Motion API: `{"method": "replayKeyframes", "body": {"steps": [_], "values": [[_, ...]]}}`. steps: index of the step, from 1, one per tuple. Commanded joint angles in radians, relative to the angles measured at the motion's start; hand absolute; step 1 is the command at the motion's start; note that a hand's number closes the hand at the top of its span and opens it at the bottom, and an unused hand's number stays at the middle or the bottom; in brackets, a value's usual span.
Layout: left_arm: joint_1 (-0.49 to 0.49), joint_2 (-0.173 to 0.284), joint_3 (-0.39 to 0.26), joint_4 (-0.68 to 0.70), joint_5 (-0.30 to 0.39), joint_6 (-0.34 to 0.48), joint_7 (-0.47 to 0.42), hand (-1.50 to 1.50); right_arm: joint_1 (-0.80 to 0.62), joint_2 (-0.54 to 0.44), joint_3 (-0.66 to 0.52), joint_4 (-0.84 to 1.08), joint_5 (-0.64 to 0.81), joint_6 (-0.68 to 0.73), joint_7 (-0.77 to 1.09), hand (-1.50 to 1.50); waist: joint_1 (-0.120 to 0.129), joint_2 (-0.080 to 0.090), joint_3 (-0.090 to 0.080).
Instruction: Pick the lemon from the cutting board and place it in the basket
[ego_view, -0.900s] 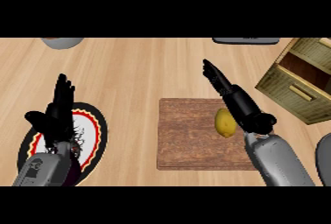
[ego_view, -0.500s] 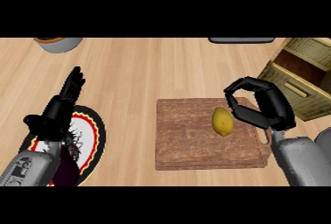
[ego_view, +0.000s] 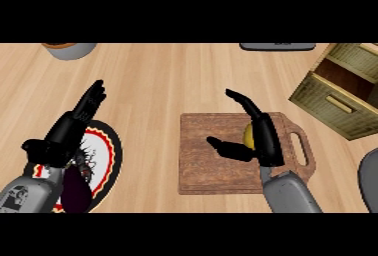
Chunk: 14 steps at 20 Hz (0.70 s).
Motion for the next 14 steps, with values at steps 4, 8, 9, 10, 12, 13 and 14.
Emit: {"method": "replayKeyframes", "body": {"steps": [4,8,9,10,12,13,14], "values": [[0.021,0.000,0.008,-0.018,0.000,0.007,0.021,0.00,-0.085,-0.106,0.016,-0.100,0.400,-0.098,0.444,-1.50,-0.028,-0.017,-0.006],[0.011,0.021,0.028,-0.027,0.007,0.000,0.036,0.00,-0.146,-0.237,0.026,-0.135,0.482,0.191,0.683,-1.50,-0.033,-0.022,-0.008],[0.014,-0.001,0.003,-0.018,-0.004,0.000,0.028,0.00,-0.145,-0.254,0.058,-0.135,0.482,0.278,0.716,-1.50,-0.038,-0.018,-0.008],[0.012,0.037,0.037,-0.008,0.005,-0.020,0.011,0.00,-0.171,-0.264,0.059,-0.168,0.459,0.362,0.771,-1.50,-0.032,-0.018,-0.008],[0.025,0.013,0.014,-0.036,0.004,-0.009,0.029,0.00,-0.198,-0.271,0.062,-0.223,0.373,0.531,0.854,-1.50,-0.027,-0.021,-0.006],[0.017,0.029,0.029,-0.034,0.002,-0.009,0.038,0.00,-0.206,-0.284,0.047,-0.271,0.329,0.602,0.894,-1.50,-0.031,-0.019,-0.004],[0.038,0.028,0.035,-0.044,0.020,-0.024,0.017,0.00,-0.196,-0.277,0.050,-0.313,0.289,0.661,0.943,-1.50,-0.032,-0.021,-0.004]]}}
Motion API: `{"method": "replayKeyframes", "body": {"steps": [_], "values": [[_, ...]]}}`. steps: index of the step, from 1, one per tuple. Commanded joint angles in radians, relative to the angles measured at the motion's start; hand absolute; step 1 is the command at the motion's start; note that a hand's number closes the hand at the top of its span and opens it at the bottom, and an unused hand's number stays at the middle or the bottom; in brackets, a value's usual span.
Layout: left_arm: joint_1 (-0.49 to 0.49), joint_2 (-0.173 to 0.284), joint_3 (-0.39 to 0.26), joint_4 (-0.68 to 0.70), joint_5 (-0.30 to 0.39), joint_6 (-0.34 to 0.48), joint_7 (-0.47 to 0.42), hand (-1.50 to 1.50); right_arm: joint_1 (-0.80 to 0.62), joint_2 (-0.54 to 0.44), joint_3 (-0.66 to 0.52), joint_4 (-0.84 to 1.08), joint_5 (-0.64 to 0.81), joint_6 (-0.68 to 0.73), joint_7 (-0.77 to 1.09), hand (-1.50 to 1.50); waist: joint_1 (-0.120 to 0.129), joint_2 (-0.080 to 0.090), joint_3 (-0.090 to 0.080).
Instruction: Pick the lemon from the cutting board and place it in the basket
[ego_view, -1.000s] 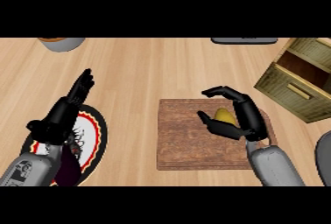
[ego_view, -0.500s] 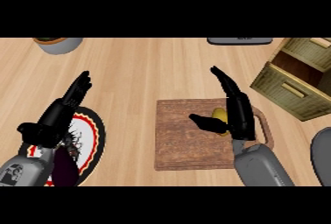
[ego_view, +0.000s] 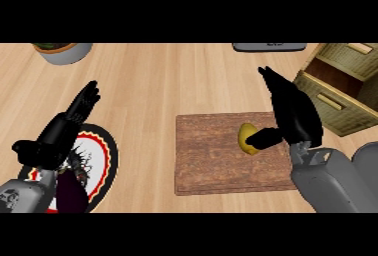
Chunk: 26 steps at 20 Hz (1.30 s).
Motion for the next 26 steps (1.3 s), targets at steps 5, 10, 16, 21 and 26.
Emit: {"method": "replayKeyframes", "body": {"steps": [5,10,16,21,26], "values": [[0.001,-0.003,0.007,-0.031,-0.003,-0.009,0.018,0.00,-0.092,0.003,-0.069,-0.303,-0.286,0.488,0.430,-1.50,0.012,0.012,0.006],[0.026,-0.018,0.012,-0.055,-0.011,-0.017,0.016,0.00,-0.018,-0.049,-0.156,-0.494,-0.408,0.537,0.571,-1.50,0.015,0.016,0.007],[0.038,-0.053,-0.007,-0.068,-0.055,-0.004,0.013,0.00,0.080,-0.113,-0.152,-0.589,-0.421,0.515,0.561,-1.50,0.022,0.019,0.007],[-0.021,-0.042,0.069,0.032,-0.035,-0.075,-0.020,0.00,0.162,-0.059,-0.138,-0.550,-0.309,0.418,0.429,-1.50,0.027,0.025,0.007],[-0.030,-0.085,0.050,0.003,-0.081,-0.064,0.025,0.00,0.208,0.002,-0.138,-0.368,-0.143,0.304,0.187,-1.50,0.034,0.026,0.008]]}}
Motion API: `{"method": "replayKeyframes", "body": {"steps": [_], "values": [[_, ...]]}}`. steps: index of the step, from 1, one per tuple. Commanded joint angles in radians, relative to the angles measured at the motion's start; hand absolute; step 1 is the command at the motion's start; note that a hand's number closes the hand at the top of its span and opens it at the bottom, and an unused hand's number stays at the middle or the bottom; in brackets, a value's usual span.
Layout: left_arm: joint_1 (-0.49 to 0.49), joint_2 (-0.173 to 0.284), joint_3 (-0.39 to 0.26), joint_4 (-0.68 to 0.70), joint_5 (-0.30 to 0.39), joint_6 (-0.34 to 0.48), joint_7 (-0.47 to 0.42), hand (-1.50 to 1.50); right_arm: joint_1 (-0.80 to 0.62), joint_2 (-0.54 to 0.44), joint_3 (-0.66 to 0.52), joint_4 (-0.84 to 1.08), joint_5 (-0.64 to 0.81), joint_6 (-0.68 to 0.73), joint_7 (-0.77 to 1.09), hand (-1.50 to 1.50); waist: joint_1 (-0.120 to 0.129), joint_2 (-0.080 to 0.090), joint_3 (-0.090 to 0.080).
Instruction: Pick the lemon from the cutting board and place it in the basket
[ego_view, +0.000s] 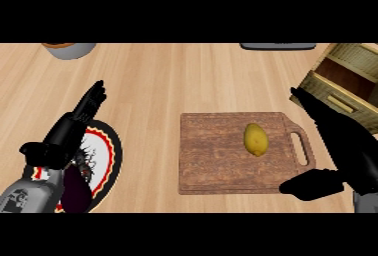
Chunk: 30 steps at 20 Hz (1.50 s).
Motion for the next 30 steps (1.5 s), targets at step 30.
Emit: {"method": "replayKeyframes", "body": {"steps": [30], "values": [[0.084,-0.150,0.143,-0.122,-0.138,-0.151,0.075,0.00,0.109,0.164,-0.050,0.389,0.352,-0.202,-0.440,-1.50,0.007,0.000,0.000]]}}
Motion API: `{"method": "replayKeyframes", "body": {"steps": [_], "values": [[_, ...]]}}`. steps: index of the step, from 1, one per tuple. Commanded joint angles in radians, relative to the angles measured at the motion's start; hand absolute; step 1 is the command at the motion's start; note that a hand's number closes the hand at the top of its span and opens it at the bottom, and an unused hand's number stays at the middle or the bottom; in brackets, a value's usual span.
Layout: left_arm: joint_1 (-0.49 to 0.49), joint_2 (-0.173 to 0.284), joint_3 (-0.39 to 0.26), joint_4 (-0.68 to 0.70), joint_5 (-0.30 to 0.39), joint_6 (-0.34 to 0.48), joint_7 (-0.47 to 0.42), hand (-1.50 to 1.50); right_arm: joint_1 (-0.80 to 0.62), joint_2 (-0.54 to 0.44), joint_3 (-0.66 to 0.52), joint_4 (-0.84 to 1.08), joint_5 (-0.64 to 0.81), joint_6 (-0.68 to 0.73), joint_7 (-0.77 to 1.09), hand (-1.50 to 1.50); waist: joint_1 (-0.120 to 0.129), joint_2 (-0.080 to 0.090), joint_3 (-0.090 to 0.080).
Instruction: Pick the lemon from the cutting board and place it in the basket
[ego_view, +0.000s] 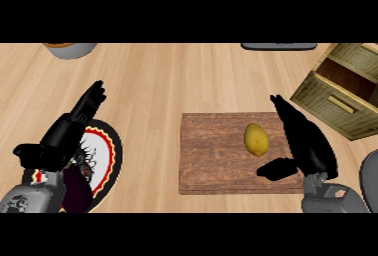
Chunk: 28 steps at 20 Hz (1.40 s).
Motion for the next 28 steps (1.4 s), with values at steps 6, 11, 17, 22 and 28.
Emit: {"method": "replayKeyframes", "body": {"steps": [6,11,17,22,28], "values": [[0.001,-0.020,0.039,0.042,-0.038,-0.036,-0.056,0.00,-0.043,0.055,0.019,0.181,0.109,-0.058,-0.040,-1.50,0.001,0.001,0.000],[0.027,-0.034,0.055,0.018,-0.043,-0.064,-0.047,0.00,-0.034,0.068,0.015,0.125,0.124,0.015,0.007,-1.50,0.000,0.000,0.000],[-0.058,-0.076,0.051,0.098,-0.083,-0.035,-0.037,0.00,-0.053,0.128,0.026,0.281,0.187,-0.091,-0.016,-1.50,-0.001,0.001,0.000],[-0.027,-0.077,0.060,0.023,-0.075,-0.060,-0.010,0.00,-0.103,0.099,-0.041,0.366,0.167,-0.070,-0.071,-1.50,0.001,0.001,0.000],[-0.030,-0.053,0.096,0.042,-0.069,-0.094,-0.028,0.00,-0.091,0.153,-0.020,0.410,0.163,-0.069,-0.063,-1.50,0.001,0.001,0.000]]}}
